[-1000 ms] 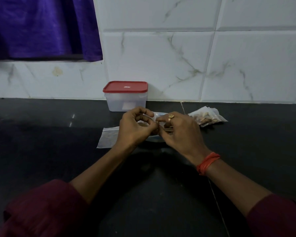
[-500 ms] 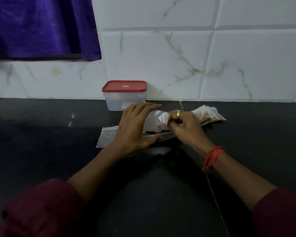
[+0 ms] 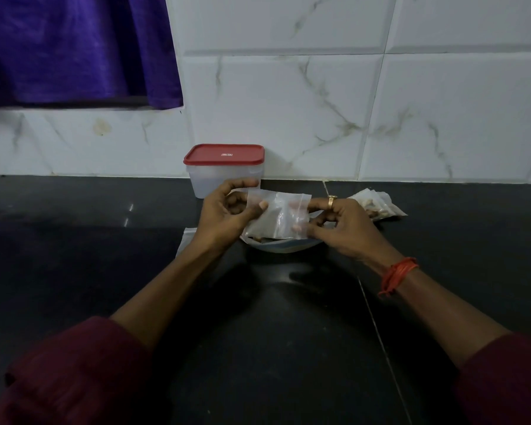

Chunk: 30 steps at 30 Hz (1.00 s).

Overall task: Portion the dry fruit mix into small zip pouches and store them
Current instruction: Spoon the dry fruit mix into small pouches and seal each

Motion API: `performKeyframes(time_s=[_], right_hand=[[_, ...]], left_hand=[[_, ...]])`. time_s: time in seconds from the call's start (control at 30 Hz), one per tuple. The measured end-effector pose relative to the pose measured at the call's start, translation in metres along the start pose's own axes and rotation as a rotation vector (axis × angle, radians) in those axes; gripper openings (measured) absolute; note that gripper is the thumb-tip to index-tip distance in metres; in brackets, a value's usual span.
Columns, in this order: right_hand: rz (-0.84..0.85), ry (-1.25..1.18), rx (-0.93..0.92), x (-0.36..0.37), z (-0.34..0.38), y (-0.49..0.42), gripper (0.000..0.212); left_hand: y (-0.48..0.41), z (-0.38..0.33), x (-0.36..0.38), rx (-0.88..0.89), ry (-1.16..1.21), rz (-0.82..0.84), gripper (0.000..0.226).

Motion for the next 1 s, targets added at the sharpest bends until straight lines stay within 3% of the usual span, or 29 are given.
performKeyframes(time_s=[0.17, 0.27, 0.37, 0.5, 0.73, 0.9, 1.0], right_hand=[[-0.044, 0.132, -0.079, -0.004, 0.002, 0.002, 0.051], [-0.058, 0.207, -0.099, -0.005, 0.001, 0.002, 0.052], [-0.040, 0.316, -0.092, -0.002, 0.000, 0.002, 0.053], [-0.007, 0.382, -0.132, 0.005, 0.002, 0.000, 0.049], [0.008, 0.308, -0.153, 0.018, 0.005, 0.004, 0.013], [0.011, 0.271, -0.119, 0.018, 0.005, 0.006, 0.039], [0.019, 0.250, -0.125, 0.016, 0.004, 0.005, 0.022]], left_hand=[[-0.001, 0.003, -0.001, -0.094, 0.017, -0.023, 0.036], [-0.001, -0.002, -0.005, 0.168, -0.320, -0.007, 0.054], [0.005, -0.006, 0.001, 0.495, -0.723, 0.137, 0.083], [0.010, -0.003, 0.012, 0.609, -0.955, 0.229, 0.089], [0.014, 0.000, 0.017, 0.679, -0.931, 0.273, 0.066], [0.013, -0.001, 0.015, 0.689, -0.883, 0.279, 0.063], [0.012, 0.000, 0.014, 0.683, -0.895, 0.285, 0.065]])
Point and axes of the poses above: each hand's wrist, its own y-axis away from the middle knuckle, its own x-axis out of the palm, z = x × y, the point moved 3 cm from there along -y, towards the middle knuckle
